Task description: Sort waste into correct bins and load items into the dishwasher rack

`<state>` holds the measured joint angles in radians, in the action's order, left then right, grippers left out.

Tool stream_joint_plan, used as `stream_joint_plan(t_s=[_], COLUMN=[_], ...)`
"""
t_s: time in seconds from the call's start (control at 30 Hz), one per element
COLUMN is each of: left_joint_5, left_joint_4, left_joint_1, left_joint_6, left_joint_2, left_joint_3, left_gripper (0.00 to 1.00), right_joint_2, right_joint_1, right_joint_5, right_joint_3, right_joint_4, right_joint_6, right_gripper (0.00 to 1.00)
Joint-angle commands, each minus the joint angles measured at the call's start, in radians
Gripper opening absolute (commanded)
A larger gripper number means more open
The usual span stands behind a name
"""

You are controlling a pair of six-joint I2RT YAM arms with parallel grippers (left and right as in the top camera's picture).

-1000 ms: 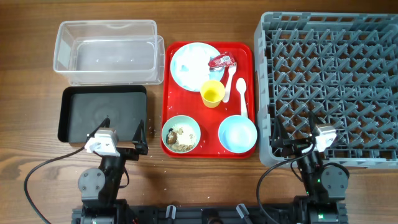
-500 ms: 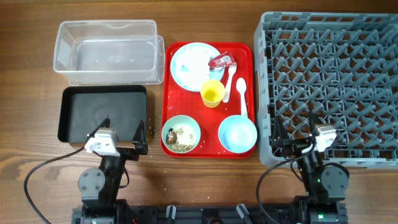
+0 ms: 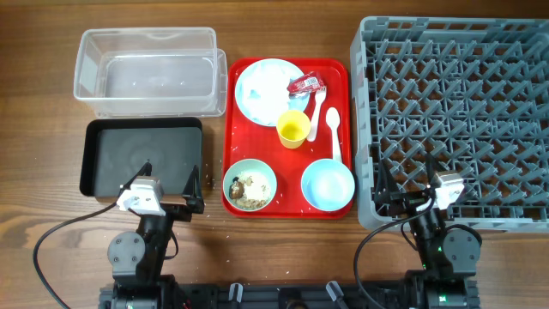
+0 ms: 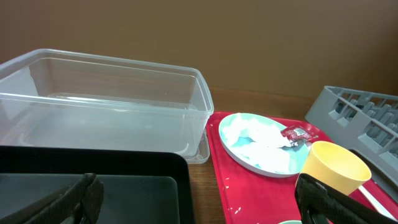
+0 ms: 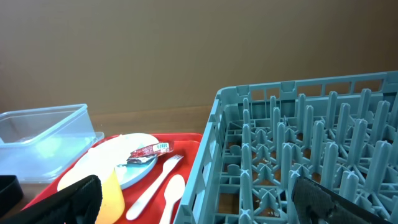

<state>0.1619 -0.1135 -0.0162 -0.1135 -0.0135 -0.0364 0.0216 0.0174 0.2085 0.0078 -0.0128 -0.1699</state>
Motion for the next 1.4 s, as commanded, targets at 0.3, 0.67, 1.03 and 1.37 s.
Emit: stream_joint_plan(t_s=[0.3, 0.67, 1.03, 1.37], left_joint_5=[0.039, 0.143, 0.054, 0.045], left_joint_4=[0.047, 0.032, -0.549, -0.649], left_joint_1=[-0.008, -0.008, 0.175, 0.379], left_joint_6=[-0.006, 0.0, 0.096, 0.184], left_joint_2=[0.011, -0.193, -1.191, -1.802], left_joint_3=[0.006, -0.287, -1.333, -1.733], left_gripper=[1.0, 1.0, 1.0, 1.0], right_joint_2=[-0.004, 0.082, 0.822, 1.13], right_joint_1=[-0.005, -0.005, -0.005, -0.005], right_joint_5=[0.01, 0.233, 0.28, 0.38], right_joint_3=[-0.003, 0.214, 1.098, 1.269], right_joint_4=[-0.021, -0.047, 0.694, 0.837], right_joint_6=[-0.137, -0.034, 0.168, 0.074], right_gripper=[1.0, 1.0, 1.0, 1.0])
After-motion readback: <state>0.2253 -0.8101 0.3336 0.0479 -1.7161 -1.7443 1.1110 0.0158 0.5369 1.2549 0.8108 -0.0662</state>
